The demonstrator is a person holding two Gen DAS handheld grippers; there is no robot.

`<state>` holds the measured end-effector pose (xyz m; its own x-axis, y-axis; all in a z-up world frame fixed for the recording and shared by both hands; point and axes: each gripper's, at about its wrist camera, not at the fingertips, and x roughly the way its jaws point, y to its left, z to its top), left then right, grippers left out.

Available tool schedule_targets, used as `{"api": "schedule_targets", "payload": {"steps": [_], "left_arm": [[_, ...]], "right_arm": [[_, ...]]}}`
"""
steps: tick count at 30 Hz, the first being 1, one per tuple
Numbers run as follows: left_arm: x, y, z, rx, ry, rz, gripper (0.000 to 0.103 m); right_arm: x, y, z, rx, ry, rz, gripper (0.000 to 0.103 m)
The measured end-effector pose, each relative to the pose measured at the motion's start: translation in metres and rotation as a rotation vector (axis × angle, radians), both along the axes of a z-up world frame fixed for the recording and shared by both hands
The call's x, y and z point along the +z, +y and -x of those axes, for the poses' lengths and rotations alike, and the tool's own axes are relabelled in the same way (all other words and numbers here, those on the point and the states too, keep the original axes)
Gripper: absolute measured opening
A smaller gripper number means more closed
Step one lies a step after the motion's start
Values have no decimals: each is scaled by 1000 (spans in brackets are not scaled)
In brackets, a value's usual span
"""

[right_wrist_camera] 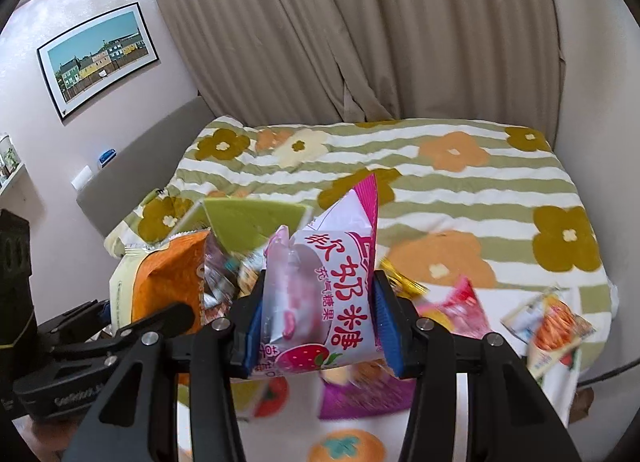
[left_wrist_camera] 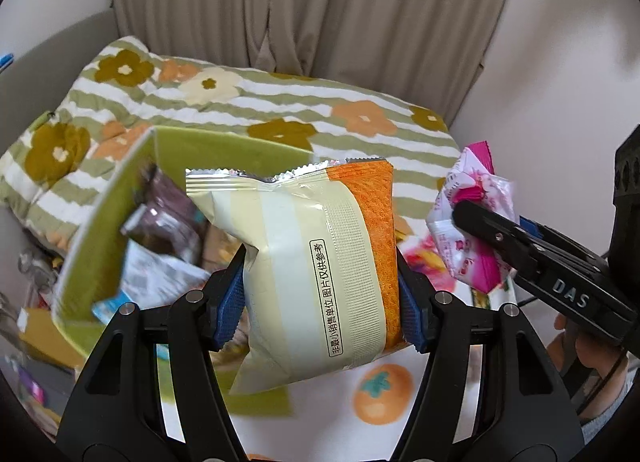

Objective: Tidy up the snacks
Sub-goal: 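Lower both bags into the green box and open both tools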

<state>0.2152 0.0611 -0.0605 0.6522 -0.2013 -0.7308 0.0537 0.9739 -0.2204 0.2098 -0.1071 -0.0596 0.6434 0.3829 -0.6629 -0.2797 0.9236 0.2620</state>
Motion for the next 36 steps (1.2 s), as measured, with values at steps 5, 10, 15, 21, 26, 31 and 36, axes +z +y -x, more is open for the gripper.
{"api": "schedule_targets", "payload": {"steps": [5, 10, 15, 21, 26, 31, 36], "left_arm": [[-4, 45, -42, -7, 26, -3, 61], [-16, 84, -88, -45, 68, 2, 61], [-38, 107, -128, -113, 112, -3, 61], [-56, 121, -149, -137, 132, -29, 102], [-69, 136, -137, -122, 152, -4, 102], [-76, 145, -121, -77, 170, 13, 102], [-77, 150, -109, -50, 180, 27, 102]], "right_arm": [[1, 42, -29, 7, 9, 2, 44], [-6, 81, -56, -13, 36, 9, 44], [-21, 107, -77, -51, 76, 21, 44], [-37, 120, -91, -104, 128, 38, 44], [-45, 125, -95, -103, 149, 57, 44], [-49, 132, -99, -47, 160, 57, 44], [-54, 139, -114, 9, 189, 52, 45]]}}
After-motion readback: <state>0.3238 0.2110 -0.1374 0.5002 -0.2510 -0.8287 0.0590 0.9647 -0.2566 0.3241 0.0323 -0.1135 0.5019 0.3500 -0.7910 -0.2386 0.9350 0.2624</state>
